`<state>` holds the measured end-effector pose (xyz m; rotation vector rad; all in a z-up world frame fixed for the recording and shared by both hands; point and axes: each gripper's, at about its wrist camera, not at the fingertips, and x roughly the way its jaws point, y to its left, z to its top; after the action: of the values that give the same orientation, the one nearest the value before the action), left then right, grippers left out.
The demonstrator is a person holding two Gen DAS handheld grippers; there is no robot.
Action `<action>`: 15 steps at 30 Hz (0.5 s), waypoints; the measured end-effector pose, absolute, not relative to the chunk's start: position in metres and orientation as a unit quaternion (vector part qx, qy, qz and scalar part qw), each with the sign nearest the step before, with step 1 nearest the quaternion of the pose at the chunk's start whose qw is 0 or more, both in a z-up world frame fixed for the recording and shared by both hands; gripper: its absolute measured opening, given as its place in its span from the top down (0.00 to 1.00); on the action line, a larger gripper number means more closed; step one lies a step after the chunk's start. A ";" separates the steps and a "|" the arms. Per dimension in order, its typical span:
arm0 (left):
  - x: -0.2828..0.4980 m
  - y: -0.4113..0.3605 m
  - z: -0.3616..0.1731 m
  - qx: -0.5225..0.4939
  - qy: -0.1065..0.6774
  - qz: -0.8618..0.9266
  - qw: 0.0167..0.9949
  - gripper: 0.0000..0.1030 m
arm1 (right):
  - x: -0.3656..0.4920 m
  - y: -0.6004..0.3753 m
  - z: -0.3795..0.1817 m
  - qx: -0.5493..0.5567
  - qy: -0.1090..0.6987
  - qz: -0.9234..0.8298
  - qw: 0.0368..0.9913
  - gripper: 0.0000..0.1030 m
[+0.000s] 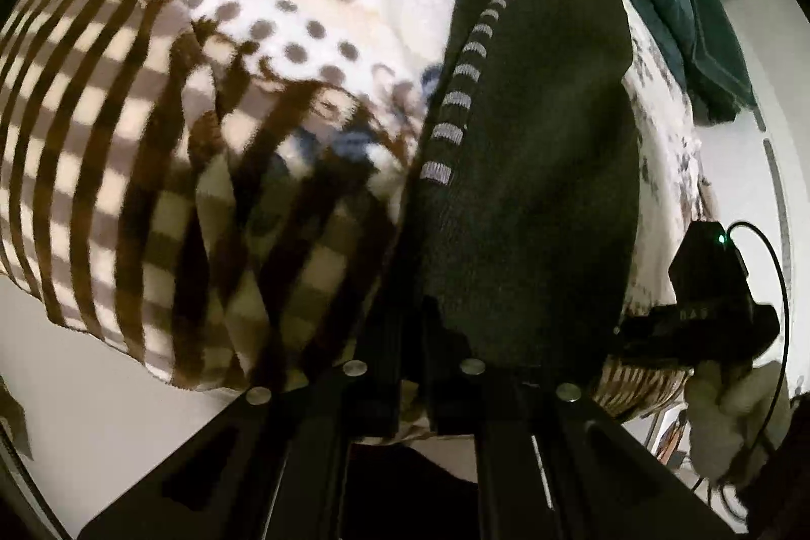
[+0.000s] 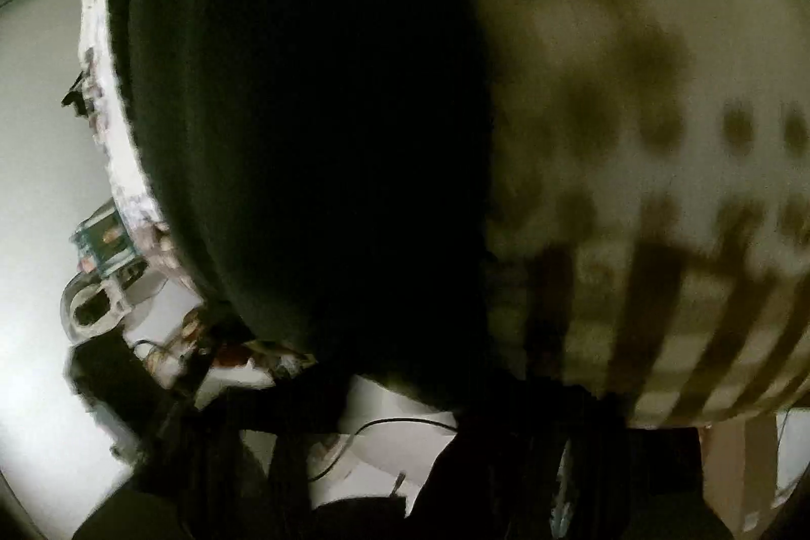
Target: Fold small clothes
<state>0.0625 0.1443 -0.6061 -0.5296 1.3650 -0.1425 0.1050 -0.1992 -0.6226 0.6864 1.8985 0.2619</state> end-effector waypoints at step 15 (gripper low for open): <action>0.108 0.150 -0.581 -0.219 0.634 -0.051 0.740 0.59 | 0.113 -0.224 -0.598 0.323 0.769 0.094 0.544 0.56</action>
<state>0.1081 0.1499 -0.5805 -0.4800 1.3901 -0.1126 0.1131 -0.2241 -0.5979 0.7656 1.8240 0.2219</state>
